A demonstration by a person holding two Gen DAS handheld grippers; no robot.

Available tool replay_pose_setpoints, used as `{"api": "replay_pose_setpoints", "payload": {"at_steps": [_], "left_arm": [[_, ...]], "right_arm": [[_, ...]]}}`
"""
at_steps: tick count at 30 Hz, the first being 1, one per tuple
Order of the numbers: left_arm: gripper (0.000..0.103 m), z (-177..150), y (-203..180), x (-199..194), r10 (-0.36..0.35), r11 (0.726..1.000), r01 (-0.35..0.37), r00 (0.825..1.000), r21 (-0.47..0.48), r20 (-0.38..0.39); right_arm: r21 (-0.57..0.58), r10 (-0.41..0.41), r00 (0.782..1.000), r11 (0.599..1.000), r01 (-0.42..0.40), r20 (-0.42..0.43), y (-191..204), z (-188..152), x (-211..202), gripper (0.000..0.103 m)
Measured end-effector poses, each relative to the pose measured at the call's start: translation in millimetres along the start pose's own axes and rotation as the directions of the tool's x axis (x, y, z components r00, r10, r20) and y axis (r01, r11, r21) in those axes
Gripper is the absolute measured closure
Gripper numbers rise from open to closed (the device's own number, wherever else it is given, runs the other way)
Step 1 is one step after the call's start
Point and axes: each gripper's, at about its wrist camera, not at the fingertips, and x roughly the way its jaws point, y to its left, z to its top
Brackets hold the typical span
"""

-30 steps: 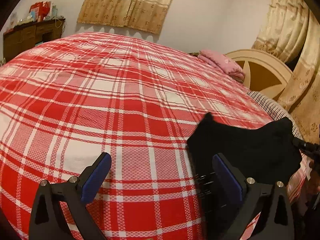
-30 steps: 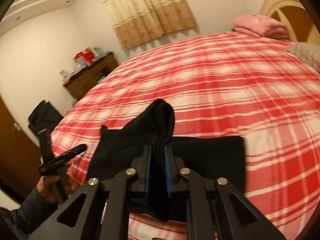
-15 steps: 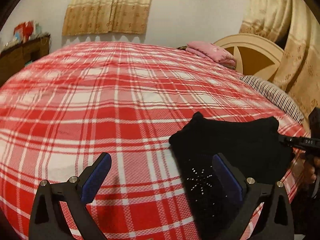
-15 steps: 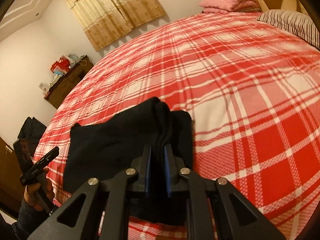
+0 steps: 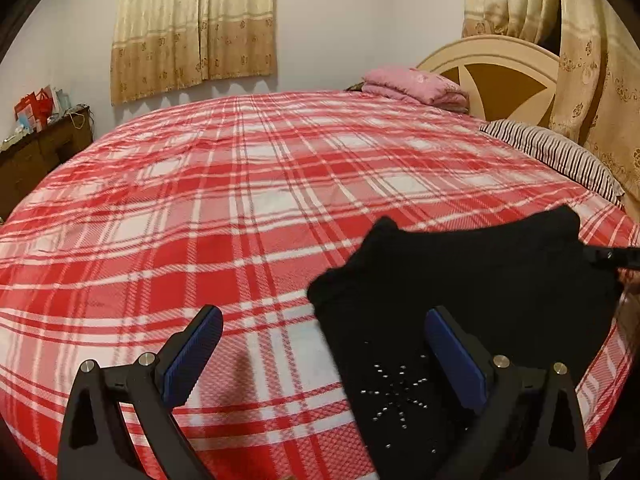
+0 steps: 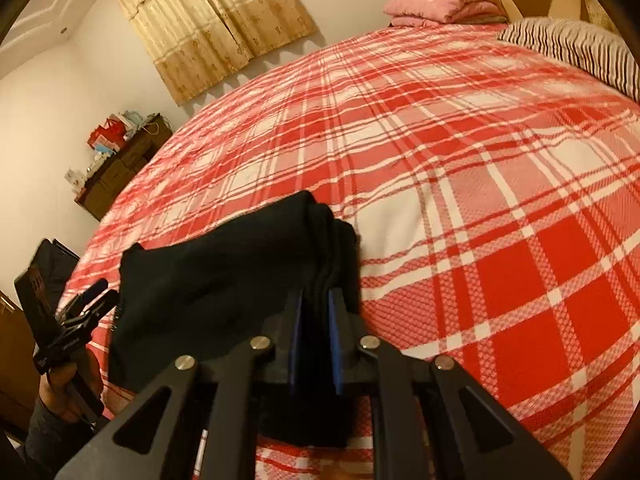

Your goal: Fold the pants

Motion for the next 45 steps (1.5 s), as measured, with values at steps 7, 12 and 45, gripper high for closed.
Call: {"api": "replay_pose_setpoints", "payload": {"at_steps": [7, 12, 45], "left_arm": [[0.001, -10, -4, 11, -0.017, 1.0, 0.016, 0.999, -0.024, -0.043], [0.001, -11, -5, 13, -0.015, 0.999, 0.013, 0.998, -0.036, -0.06], [0.001, -45, -11, -18, 0.0, 1.0, -0.001, 0.999, -0.029, -0.049]], "right_arm": [[-0.045, -0.094, 0.989, 0.994, 0.1, 0.114, 15, 6, -23, 0.056], [-0.148, 0.018, 0.987, 0.989, 0.006, 0.157, 51, 13, -25, 0.044], [-0.366, 0.083, 0.994, 0.925, -0.101, -0.065, 162, 15, 65, 0.037]]}}
